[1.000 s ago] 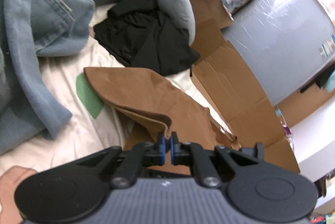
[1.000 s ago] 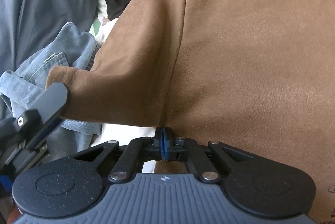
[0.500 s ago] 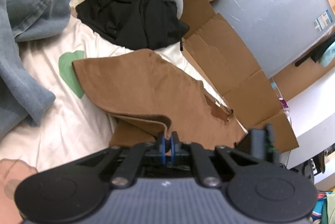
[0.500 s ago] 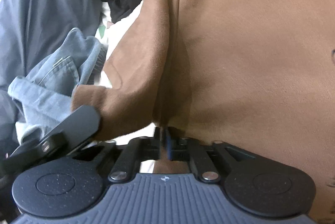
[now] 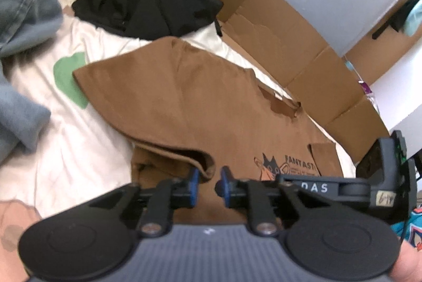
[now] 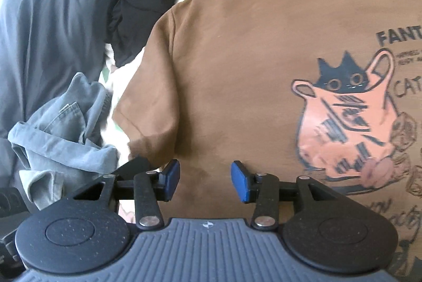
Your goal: Fold clothes
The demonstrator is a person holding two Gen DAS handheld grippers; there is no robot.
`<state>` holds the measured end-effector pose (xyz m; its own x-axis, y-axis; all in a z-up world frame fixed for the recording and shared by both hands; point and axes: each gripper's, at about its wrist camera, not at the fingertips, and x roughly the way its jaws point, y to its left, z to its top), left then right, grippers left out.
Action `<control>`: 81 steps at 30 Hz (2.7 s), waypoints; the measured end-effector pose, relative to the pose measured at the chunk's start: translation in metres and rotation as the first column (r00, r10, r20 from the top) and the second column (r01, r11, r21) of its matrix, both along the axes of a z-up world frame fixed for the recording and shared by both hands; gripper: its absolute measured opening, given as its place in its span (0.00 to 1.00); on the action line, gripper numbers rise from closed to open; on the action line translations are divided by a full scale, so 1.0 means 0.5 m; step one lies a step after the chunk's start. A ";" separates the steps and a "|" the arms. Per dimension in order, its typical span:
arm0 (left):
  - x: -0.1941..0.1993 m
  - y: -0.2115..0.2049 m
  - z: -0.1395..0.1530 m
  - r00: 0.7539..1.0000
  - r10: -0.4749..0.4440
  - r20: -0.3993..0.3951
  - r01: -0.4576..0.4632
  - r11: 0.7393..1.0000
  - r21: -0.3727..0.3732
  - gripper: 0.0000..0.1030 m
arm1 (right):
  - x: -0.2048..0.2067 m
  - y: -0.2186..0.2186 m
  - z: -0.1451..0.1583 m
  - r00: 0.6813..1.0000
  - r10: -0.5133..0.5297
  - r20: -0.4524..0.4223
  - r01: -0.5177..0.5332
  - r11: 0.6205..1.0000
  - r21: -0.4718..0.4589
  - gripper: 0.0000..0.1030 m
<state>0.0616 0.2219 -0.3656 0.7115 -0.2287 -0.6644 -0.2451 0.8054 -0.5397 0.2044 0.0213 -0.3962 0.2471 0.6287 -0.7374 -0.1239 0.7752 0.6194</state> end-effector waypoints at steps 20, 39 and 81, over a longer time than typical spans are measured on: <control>-0.018 0.127 0.024 0.962 0.274 0.001 -0.273 0.957 0.103 0.42 | -0.034 -0.018 -0.015 1.000 -0.019 0.009 0.019 1.000 -0.003 0.49; 0.062 0.198 -0.045 0.927 0.374 -0.013 -0.367 0.915 0.166 0.34 | -0.075 -0.031 -0.020 0.999 -0.035 -0.019 0.035 0.999 0.001 0.49; 0.192 0.027 0.100 0.995 0.069 0.069 -0.068 0.998 -0.015 0.06 | 0.049 0.046 0.084 0.969 0.053 0.241 -0.056 0.998 0.008 0.49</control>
